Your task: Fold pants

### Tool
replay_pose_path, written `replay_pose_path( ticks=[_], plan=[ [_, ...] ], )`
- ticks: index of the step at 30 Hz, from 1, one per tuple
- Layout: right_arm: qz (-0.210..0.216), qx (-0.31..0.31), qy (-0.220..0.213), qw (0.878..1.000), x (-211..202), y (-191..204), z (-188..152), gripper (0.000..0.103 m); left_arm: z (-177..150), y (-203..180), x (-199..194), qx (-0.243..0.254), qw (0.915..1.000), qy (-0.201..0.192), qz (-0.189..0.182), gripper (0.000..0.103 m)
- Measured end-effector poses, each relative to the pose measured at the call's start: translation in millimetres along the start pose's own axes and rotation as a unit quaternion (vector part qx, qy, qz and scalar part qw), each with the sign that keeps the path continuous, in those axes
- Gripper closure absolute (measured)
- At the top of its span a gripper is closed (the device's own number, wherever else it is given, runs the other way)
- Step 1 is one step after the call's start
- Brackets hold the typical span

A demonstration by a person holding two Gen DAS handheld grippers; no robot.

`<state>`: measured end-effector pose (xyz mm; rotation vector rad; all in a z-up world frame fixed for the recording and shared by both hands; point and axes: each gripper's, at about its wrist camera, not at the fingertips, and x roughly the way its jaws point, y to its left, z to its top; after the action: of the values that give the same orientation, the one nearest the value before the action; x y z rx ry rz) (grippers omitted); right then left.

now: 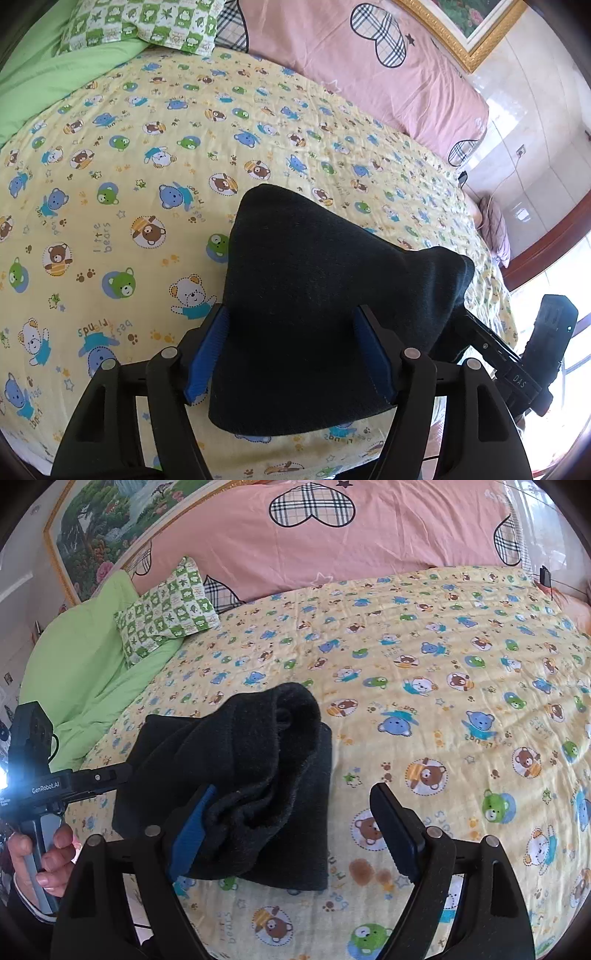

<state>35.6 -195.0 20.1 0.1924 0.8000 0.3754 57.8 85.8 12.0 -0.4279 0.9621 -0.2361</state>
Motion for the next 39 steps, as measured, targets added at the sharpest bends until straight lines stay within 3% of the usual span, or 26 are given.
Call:
replay_pose_path(
  ticks=[10, 19, 21, 24, 28, 39],
  plan=[
    [0.005, 0.016, 0.011, 1.0, 5, -14, -7, 0.018, 3, 7, 18, -0.011, 0.9998, 0.014, 0.004, 0.031],
    [0.04, 0.032, 0.021, 0.998, 13, -21, -8, 0.018, 3, 14, 34, -0.028, 0.9992, 0.029, 0.0, 0.029],
    [0.054, 0.036, 0.025, 0.998, 15, -22, -9, 0.019, 3, 15, 37, -0.028, 0.9992, 0.03, 0.001, 0.029],
    [0.096, 0.048, 0.034, 0.994, 21, -22, -12, 0.03, 4, 19, 41, -0.036, 0.9988, 0.035, -0.003, 0.029],
    [0.13, 0.066, 0.038, 0.989, 29, -25, -17, 0.032, 4, 22, 46, -0.042, 0.9985, 0.036, -0.003, 0.029],
    [0.172, 0.089, 0.034, 0.98, 30, -27, -17, 0.047, 7, 9, 39, -0.025, 0.9993, 0.028, -0.007, 0.058]
  ],
)
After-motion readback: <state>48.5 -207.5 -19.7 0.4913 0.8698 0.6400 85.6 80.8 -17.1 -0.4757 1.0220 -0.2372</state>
